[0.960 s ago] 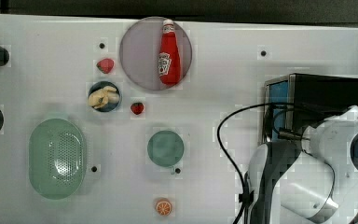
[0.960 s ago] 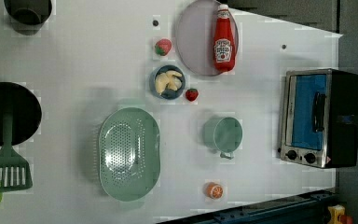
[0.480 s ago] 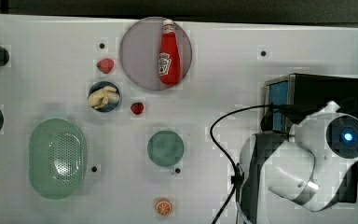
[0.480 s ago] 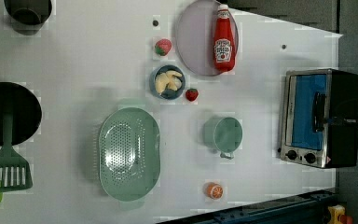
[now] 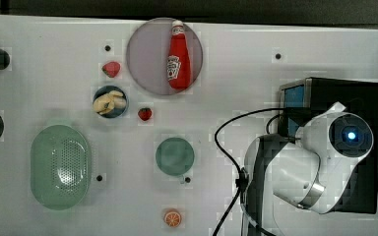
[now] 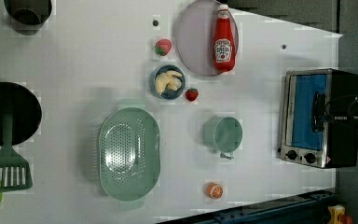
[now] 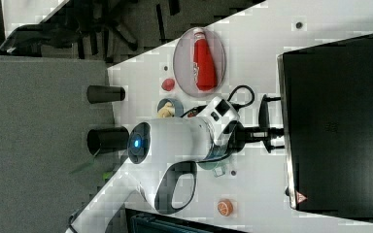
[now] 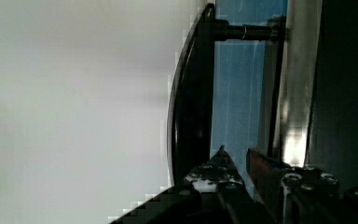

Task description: Flap open oven.

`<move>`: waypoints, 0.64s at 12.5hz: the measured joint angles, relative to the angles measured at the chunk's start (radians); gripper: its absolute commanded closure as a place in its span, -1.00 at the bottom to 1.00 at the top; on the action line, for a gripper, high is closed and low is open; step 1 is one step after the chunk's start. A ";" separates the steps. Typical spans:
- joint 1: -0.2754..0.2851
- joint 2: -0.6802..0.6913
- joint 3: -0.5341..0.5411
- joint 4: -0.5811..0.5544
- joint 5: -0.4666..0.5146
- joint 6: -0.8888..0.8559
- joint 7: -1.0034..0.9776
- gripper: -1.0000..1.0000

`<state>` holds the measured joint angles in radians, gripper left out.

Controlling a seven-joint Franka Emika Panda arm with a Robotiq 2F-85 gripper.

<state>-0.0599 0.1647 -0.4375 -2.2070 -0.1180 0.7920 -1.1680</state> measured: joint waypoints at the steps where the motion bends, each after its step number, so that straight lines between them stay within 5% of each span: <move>1: 0.000 0.000 0.002 0.002 -0.033 0.000 0.004 0.65; 8: 0.063 0.001 0.041 -0.027 -0.287 0.010 0.241 0.65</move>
<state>0.0027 0.1661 -0.3965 -2.2344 -0.4055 0.8018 -0.9272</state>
